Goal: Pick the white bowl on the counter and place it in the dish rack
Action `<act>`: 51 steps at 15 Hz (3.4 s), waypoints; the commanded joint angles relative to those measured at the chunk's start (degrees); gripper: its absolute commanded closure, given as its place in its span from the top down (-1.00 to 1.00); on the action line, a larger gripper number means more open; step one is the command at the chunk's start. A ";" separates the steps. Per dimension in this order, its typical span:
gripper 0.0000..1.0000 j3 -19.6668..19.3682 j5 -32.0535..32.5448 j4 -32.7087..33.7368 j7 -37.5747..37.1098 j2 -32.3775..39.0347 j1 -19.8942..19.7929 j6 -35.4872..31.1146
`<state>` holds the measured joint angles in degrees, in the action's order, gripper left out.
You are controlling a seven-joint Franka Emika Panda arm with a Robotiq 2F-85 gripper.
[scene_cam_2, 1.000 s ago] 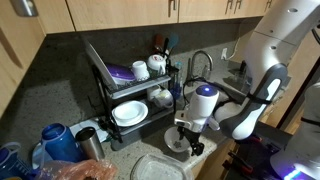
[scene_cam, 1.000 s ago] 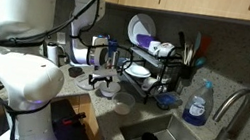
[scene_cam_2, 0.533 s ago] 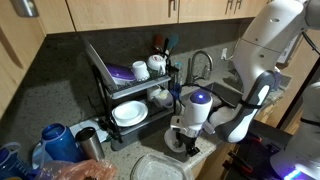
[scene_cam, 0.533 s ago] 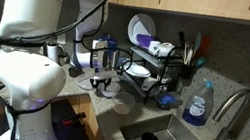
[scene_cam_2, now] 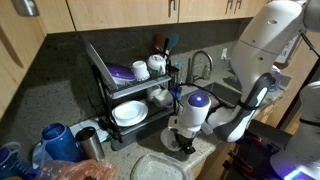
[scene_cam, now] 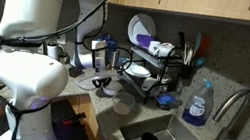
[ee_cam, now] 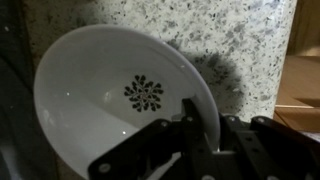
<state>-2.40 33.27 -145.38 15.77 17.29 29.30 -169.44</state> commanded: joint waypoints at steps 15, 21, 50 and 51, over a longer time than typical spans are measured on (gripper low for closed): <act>-0.94 -7.03 5.36 2.44 -7.96 -3.21 7.92 1.63; -0.94 -4.33 0.98 4.18 -3.63 -4.06 6.42 4.55; -0.77 12.65 -0.64 17.18 -2.46 -2.45 -10.87 17.76; -0.77 12.65 -0.64 17.18 -2.46 -2.44 -10.87 17.76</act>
<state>9.44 32.48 -128.26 13.34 14.87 19.23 -151.88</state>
